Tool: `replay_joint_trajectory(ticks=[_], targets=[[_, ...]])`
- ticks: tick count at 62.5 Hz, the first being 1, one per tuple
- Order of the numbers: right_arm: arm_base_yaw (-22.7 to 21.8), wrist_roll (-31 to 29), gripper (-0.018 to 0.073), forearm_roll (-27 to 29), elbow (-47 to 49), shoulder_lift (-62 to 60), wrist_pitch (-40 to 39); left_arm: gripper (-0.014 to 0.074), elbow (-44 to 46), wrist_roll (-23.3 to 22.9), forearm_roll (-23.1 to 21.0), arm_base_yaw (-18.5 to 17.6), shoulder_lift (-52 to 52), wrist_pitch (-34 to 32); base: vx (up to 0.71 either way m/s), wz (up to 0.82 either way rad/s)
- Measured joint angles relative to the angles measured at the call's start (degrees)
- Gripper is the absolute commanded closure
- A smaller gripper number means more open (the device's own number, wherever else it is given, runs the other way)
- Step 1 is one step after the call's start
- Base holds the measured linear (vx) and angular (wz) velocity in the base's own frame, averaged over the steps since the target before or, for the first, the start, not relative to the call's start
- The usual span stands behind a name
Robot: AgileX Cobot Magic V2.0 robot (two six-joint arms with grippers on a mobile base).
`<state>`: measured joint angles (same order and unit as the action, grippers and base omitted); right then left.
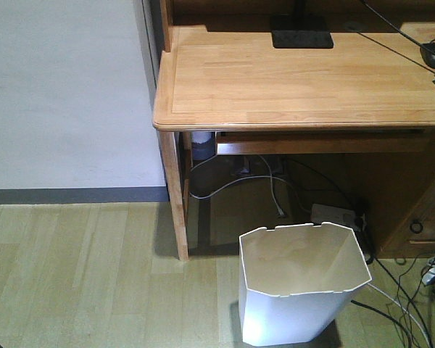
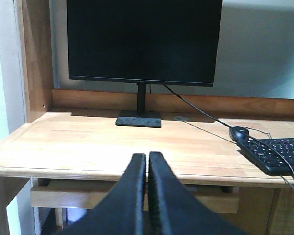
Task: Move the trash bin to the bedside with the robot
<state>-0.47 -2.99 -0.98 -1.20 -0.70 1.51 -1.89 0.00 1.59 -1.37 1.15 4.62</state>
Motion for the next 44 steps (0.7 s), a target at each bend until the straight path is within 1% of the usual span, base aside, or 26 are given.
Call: replay_joint_trajectory(ticks=[5,11,22,30,36,44], targets=[[0.0,0.0,0.0568,0.01,1.92,1.0,1.35,0.0603,0.0,0.0,0.0,0.0,0.0,0.0,0.0,0.0],[0.0,0.0,0.0568,0.06,6.06,5.35,3.36,0.0603,0.0,0.0,0.0,0.0,0.0,0.0,0.0,0.0],[0.0,0.0,0.0568,0.06,15.68,17.38,6.71,0.0603,0.0,0.0,0.0,0.0,0.0,0.0,0.0,0.0],[0.0,0.0,0.0568,0.34,21.68,24.98,12.1,0.0603,0.0,0.0,0.0,0.0,0.0,0.0,0.0,0.0],[0.0,0.0,0.0568,0.98,23.99,29.08,16.08,0.0603,0.0,0.0,0.0,0.0,0.0,0.0,0.0,0.0],[0.0,0.0,0.0568,1.4,24.34,32.4,18.19,0.0603,0.0,0.0,0.0,0.0,0.0,0.0,0.0,0.0]])
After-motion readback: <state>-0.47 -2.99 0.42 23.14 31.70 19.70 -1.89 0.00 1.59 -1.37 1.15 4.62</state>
